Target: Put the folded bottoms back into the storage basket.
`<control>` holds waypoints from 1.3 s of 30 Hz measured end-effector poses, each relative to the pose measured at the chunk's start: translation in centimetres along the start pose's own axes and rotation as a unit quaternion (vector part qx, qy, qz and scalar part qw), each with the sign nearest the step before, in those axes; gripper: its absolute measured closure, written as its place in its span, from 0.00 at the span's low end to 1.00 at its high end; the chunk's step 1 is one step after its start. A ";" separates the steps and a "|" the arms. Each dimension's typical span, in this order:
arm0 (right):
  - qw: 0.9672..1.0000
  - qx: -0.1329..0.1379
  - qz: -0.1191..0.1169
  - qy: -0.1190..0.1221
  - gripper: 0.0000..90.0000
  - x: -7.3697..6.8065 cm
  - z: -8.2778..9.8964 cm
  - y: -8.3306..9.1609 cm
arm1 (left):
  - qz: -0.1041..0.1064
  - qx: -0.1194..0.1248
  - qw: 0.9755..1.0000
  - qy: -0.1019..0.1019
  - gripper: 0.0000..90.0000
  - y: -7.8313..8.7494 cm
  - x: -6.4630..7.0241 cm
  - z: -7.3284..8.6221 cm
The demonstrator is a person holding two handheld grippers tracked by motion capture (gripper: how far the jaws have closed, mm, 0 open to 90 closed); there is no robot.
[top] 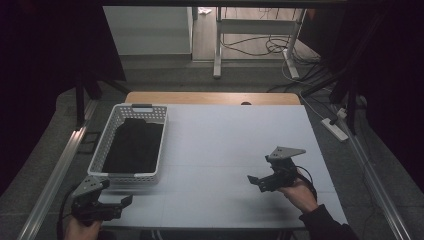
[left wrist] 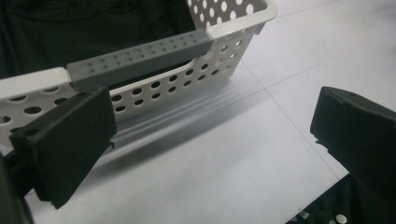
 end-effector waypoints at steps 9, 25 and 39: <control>0.999 -0.010 0.032 -0.020 0.00 0.6 2.5 2.2 | 0.000 -0.005 1.000 -0.003 0.00 -0.2 -0.2 0.4; 0.995 -0.021 0.079 -0.056 0.00 1.3 5.7 5.3 | 0.009 -0.013 1.000 0.004 0.00 -0.4 -0.4 0.4; 0.990 -0.022 0.109 -0.083 0.00 1.6 7.0 7.5 | 0.013 -0.014 1.000 0.010 0.00 -0.4 -0.6 0.5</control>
Point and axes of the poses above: each handheld gripper's, and its own axes: y roughly backward along the jaws, z roughly out of its underside, x roughly to its right, the point moved 3 cm from there along -y, roughly forward along the jaws, and after that the axes turned 3 degrees about -z, right-handed, at the moved point
